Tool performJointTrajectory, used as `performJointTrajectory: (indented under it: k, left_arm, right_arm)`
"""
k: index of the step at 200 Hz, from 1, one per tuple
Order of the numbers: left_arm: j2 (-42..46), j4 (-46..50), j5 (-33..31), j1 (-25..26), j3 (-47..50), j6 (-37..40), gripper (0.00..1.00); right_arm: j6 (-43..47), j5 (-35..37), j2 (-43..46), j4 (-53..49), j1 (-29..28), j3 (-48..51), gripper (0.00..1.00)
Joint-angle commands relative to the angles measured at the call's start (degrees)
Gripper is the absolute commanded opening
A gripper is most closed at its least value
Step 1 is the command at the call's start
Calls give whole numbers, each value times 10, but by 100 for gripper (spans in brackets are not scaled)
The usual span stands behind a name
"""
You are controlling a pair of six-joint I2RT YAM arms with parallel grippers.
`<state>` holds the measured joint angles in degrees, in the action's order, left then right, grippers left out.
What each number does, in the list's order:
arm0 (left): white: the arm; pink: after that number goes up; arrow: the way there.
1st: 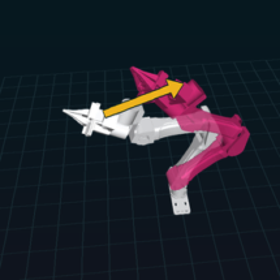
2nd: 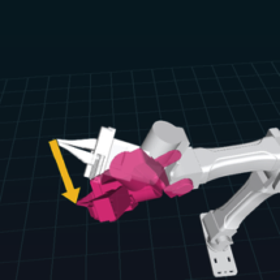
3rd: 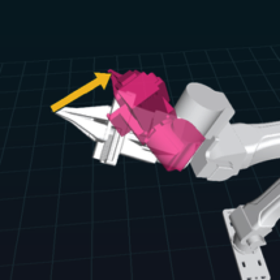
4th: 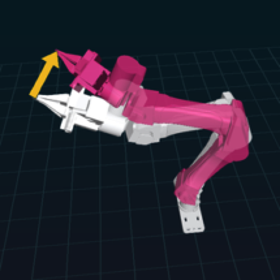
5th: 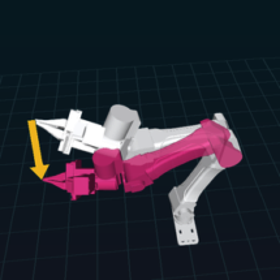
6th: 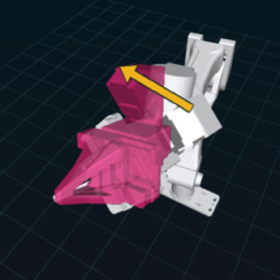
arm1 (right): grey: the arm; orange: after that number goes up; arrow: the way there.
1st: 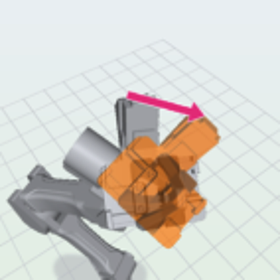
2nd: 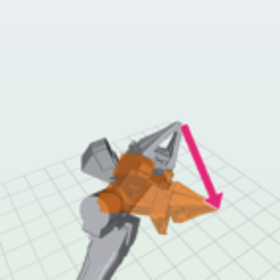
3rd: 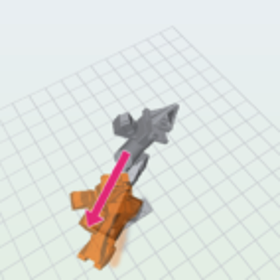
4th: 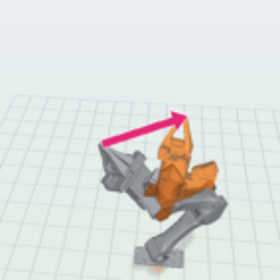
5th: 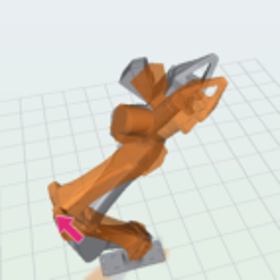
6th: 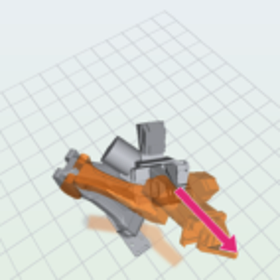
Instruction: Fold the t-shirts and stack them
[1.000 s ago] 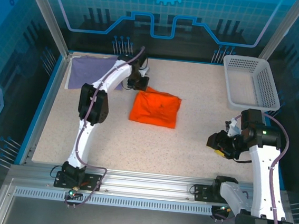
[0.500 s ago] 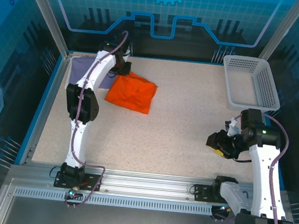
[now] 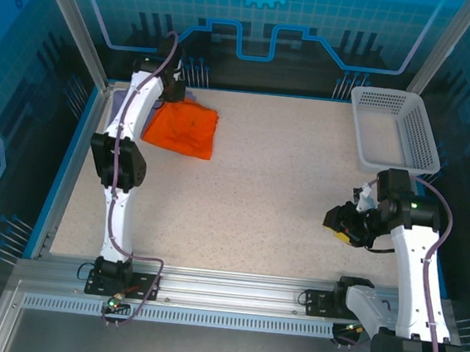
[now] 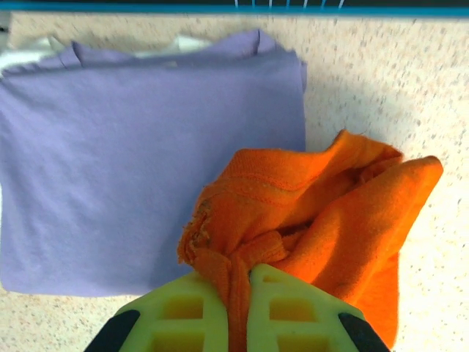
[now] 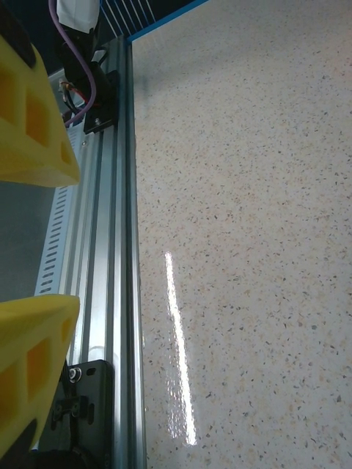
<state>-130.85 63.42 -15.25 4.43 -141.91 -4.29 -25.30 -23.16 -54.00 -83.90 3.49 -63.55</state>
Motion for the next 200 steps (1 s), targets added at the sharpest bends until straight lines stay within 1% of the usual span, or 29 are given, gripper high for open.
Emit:
performJointTrajectory:
  k: [1,23,62,97,125,158,174,200]
  left_arm:
    - [10,-31,-36,-6,-46,13,0]
    - [8,-37,-37,-14,-61,21,0]
    - [8,-38,-48,-33,-60,24,0]
    - [8,-50,-33,-63,-60,13,0]
    - [-7,-66,1,-87,-65,4,0]
    - [-54,-80,55,-114,-86,-10,0]
    - [-80,-87,80,-124,-95,-16,2]
    - [-127,-100,91,-138,-116,-27,3]
  right_arm:
    - [-8,-9,0,0,-10,5,43]
    - [-11,-7,-1,1,-13,4,43]
    - [-13,-7,-5,4,-16,5,43]
    - [-18,-1,-14,6,-21,1,43]
    - [-24,4,-19,7,-31,4,43]
    - [-28,15,-28,-6,-41,-2,43]
    - [-32,22,-30,-14,-43,-5,43]
    - [-43,35,-28,-28,-49,-6,43]
